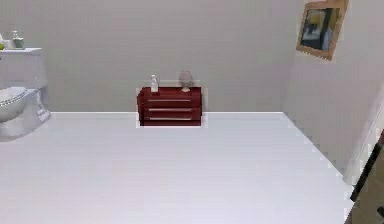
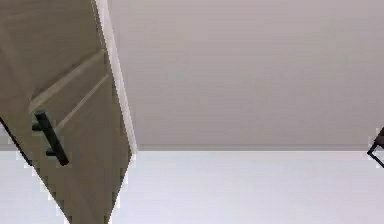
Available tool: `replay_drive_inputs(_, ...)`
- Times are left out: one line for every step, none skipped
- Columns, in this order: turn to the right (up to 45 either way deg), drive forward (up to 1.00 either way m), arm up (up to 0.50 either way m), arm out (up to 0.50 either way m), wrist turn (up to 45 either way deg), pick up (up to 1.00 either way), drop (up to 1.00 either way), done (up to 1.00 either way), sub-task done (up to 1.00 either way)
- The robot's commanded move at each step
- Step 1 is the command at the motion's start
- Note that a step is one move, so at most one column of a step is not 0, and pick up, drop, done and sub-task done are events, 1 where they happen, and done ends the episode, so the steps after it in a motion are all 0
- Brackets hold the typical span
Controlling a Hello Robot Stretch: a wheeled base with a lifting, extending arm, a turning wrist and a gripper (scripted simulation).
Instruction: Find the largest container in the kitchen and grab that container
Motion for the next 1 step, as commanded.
replay_drive_inputs(0.0,0.90,0.00,0.00,0.0,0.00,0.00,0.00,0.00)
